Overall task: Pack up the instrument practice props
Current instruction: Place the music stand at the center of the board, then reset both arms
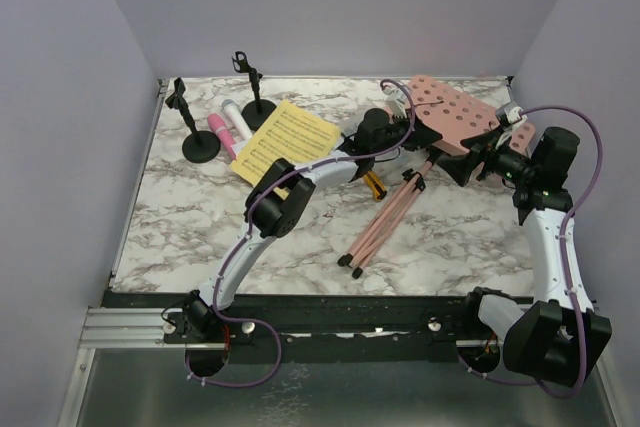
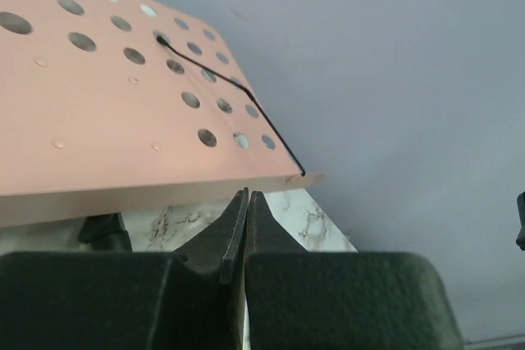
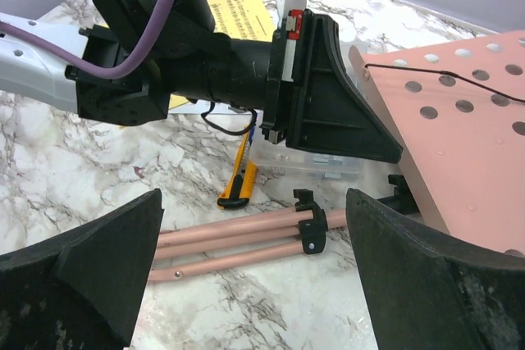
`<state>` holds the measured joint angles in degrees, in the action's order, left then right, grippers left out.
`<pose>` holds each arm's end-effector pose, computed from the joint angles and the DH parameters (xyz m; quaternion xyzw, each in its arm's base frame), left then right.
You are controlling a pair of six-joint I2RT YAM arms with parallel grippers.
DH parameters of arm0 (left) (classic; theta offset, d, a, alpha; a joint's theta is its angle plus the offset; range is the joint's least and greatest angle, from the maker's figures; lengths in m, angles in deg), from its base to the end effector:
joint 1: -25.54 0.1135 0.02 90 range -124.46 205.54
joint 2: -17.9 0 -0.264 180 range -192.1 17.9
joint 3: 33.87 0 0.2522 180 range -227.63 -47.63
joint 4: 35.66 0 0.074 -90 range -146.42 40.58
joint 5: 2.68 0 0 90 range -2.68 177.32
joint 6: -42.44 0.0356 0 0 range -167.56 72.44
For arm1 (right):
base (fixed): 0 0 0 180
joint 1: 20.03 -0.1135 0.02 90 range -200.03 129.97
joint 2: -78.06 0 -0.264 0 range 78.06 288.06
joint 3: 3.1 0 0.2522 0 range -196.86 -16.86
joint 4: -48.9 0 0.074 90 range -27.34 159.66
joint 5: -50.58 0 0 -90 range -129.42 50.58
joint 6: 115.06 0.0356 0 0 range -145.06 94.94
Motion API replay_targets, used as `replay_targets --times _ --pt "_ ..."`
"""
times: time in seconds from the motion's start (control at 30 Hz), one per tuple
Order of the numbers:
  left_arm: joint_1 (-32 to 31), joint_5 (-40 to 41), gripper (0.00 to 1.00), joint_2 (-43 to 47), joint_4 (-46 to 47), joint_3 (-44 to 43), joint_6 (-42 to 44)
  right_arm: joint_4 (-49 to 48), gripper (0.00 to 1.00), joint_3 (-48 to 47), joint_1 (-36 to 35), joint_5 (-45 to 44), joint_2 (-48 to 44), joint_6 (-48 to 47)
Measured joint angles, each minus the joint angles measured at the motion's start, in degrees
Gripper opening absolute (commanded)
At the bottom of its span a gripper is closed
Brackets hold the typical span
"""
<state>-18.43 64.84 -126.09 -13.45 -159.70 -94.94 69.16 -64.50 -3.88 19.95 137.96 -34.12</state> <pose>0.4078 -0.4124 0.1977 0.1227 0.6726 -0.6062 0.4064 0.2265 -0.0337 0.3189 -0.2442 0.7227 0.2825 0.5816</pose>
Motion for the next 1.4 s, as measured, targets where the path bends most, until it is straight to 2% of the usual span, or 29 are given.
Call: replay_targets --times 0.3,0.6,0.73,0.83,0.93,1.0,1.1,1.23,1.4 --pt "-0.42 -0.17 0.00 0.00 0.00 0.42 0.90 -0.02 0.96 0.00 0.00 0.11 0.11 0.00" --pt "-0.31 -0.15 0.01 2.45 -0.96 6.64 4.26 -0.31 0.96 0.00 0.00 0.31 0.11 0.00" --pt "-0.31 -0.02 0.24 7.41 -1.75 11.93 6.60 -0.44 0.96 0.00 0.00 0.48 0.15 0.00" --pt "-0.31 0.46 0.46 12.79 -1.77 16.98 8.35 -0.44 0.97 0.00 0.02 0.52 0.22 0.00" --pt "-0.31 1.46 0.66 21.18 -1.75 24.83 11.10 -0.50 0.97 0.00 0.17 0.66 0.22 0.00" --pt "-0.26 1.99 0.75 25.86 -1.49 29.14 12.55 -0.63 0.97 0.02 0.42 1.03 0.22 0.02" --pt "0.39 2.64 0.84 34.47 -1.29 37.48 14.69 -0.94 0.97 0.02 1.05 1.84 0.24 0.15" --pt "2.62 2.34 0.89 45.13 -1.36 48.24 15.26 -1.42 0.97 0.24 2.38 3.21 0.22 0.68" --pt "9.66 1.60 0.99 61.09 -3.19 61.94 14.21 -2.38 0.97 0.68 4.61 5.68 0.24 1.33"
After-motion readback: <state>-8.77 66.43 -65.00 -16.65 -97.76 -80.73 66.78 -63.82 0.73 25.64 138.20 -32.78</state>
